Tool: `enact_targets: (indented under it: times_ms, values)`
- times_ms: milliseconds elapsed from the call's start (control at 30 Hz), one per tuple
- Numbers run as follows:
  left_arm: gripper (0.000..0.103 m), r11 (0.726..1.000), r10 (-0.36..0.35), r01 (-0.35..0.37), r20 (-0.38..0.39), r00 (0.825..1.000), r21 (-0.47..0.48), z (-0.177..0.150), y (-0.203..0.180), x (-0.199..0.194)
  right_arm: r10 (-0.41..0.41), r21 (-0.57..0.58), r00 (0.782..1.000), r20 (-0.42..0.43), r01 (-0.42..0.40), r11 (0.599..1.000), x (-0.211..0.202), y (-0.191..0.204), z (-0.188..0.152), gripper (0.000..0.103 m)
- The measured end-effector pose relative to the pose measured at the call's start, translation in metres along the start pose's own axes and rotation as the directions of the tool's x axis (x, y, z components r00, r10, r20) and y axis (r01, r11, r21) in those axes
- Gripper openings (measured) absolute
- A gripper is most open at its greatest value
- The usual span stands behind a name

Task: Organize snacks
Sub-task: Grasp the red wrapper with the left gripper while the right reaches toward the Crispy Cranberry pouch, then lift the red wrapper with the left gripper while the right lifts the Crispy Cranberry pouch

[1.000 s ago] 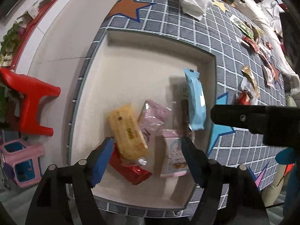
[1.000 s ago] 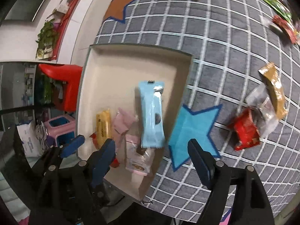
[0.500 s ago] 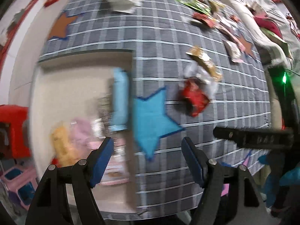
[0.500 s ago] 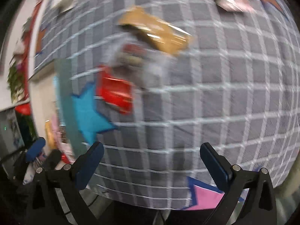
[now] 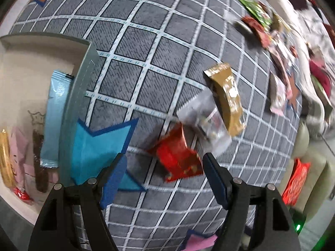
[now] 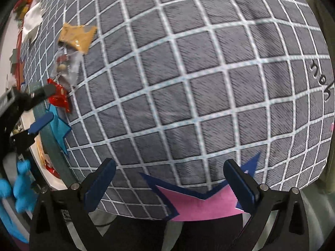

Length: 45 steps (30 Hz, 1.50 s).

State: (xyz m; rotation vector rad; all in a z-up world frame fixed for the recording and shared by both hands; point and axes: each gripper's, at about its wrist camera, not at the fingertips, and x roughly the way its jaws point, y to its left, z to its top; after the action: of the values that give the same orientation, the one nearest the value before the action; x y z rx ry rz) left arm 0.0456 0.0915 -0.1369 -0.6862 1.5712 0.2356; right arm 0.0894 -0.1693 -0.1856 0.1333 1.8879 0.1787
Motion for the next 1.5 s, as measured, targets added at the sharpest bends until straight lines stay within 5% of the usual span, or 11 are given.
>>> enact_targets:
  times_ms: [167, 367, 467, 833, 1067, 1200, 1267, 1500]
  values:
    - [0.078, 1.0, 0.026, -0.025, 0.018, 1.0, -0.018, 0.007, -0.004, 0.005, 0.0, -0.005, 1.0, -0.006, 0.0, 1.0, -0.002, 0.0, 0.0, 0.103]
    - [0.045, 0.985, 0.126, -0.13, 0.041, 0.991, 0.116, 0.006, -0.023, 0.006, -0.012, -0.033, 1.0, 0.01, 0.013, 0.999, -0.003, 0.0, 0.01, 0.103]
    - [0.039, 0.973, 0.161, -0.166, 0.043, 0.986, 0.162, 0.004, -0.028, 0.008, -0.038, -0.056, 0.998, 0.051, 0.041, 0.998, -0.016, 0.011, 0.03, 0.103]
    - [0.039, 0.929, 0.246, -0.261, 0.089, 0.965, 0.262, -0.039, -0.066, 0.035, -0.146, -0.132, 0.954, 0.262, 0.185, 0.974, -0.07, 0.063, 0.166, 0.103]
    - [0.04, 0.927, 0.245, -0.261, 0.092, 0.965, 0.27, -0.035, -0.07, 0.03, -0.188, -0.176, 0.936, 0.298, 0.247, 0.953, -0.068, 0.088, 0.223, 0.103]
    - [0.04, 0.924, 0.247, -0.264, 0.093, 0.964, 0.276, -0.03, -0.063, 0.023, -0.206, -0.186, 0.924, 0.321, 0.275, 0.943, -0.07, 0.095, 0.236, 0.054]
    - [0.04, 0.919, 0.25, -0.268, 0.099, 0.963, 0.288, -0.03, -0.063, 0.022, -0.205, -0.2, 0.924, 0.322, 0.278, 0.94, -0.072, 0.096, 0.236, 0.043]
    - [0.04, 0.902, 0.252, -0.269, 0.093, 0.963, 0.337, -0.05, -0.062, 0.025, -0.201, -0.271, 0.943, 0.265, 0.272, 0.923, -0.053, 0.094, 0.171, 0.042]
